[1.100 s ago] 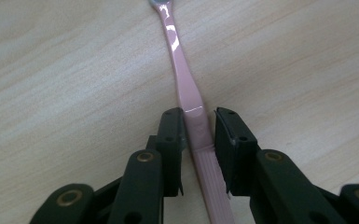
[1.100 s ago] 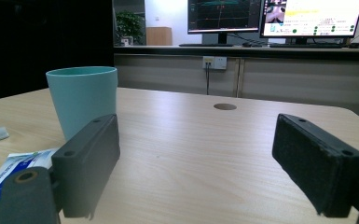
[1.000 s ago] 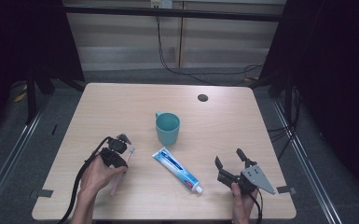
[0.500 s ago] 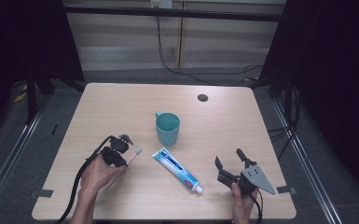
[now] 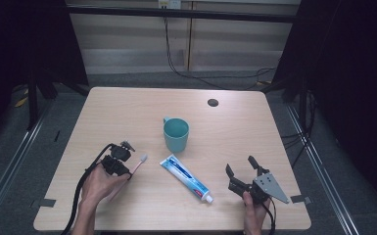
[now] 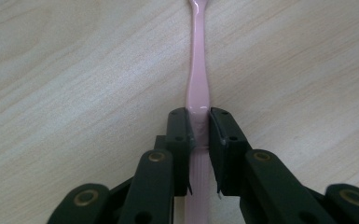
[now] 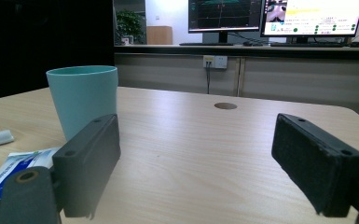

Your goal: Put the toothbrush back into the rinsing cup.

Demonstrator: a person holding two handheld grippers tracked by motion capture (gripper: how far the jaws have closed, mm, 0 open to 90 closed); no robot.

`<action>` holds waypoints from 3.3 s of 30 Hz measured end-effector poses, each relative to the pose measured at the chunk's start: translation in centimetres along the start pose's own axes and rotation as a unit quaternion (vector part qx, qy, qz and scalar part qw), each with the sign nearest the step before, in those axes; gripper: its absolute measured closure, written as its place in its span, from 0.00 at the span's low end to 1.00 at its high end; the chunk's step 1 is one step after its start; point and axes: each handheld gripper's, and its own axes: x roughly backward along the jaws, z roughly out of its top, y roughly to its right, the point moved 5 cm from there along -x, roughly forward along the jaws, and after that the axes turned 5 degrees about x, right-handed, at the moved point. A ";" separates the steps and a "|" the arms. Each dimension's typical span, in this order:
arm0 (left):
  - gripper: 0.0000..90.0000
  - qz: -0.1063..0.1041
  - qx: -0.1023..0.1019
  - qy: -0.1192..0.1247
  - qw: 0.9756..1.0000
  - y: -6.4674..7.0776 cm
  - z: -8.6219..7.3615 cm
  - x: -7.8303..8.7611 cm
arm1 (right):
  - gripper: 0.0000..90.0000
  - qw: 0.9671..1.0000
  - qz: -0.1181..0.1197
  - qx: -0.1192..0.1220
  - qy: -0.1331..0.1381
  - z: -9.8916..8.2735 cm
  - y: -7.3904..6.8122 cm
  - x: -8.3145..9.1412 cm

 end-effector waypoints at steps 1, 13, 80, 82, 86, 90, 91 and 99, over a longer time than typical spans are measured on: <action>0.88 0.003 -0.004 0.003 1.000 -0.1 0.0 0.1 | 0.16 1.000 0.000 -0.001 0.000 0.0 0.0 0.0; 0.88 -0.033 0.007 0.053 0.998 -0.6 -0.1 2.0 | 0.16 1.000 -0.001 0.000 -0.001 0.0 0.0 0.0; 0.88 -0.132 -0.013 0.457 0.880 0.5 1.4 10.1 | 0.17 1.000 -0.006 -0.003 0.000 0.0 0.0 0.0; 0.88 -0.136 -0.014 0.462 0.876 0.5 1.7 10.6 | 0.17 1.000 -0.006 -0.003 0.001 0.0 0.0 0.0; 0.88 -0.130 -0.019 0.473 0.871 0.7 2.2 11.3 | 0.17 1.000 -0.006 -0.002 0.000 0.0 0.0 0.0; 0.88 -0.118 -0.025 0.481 0.868 1.0 2.5 11.5 | 0.17 1.000 -0.006 -0.002 0.000 0.0 0.0 0.0; 0.88 -0.108 -0.029 0.479 0.870 1.3 2.6 11.4 | 0.17 1.000 -0.006 -0.002 -0.001 0.0 0.0 0.0; 0.88 -0.151 -0.038 0.480 0.864 2.5 3.7 11.8 | 0.17 1.000 -0.007 -0.002 0.000 0.0 0.0 0.1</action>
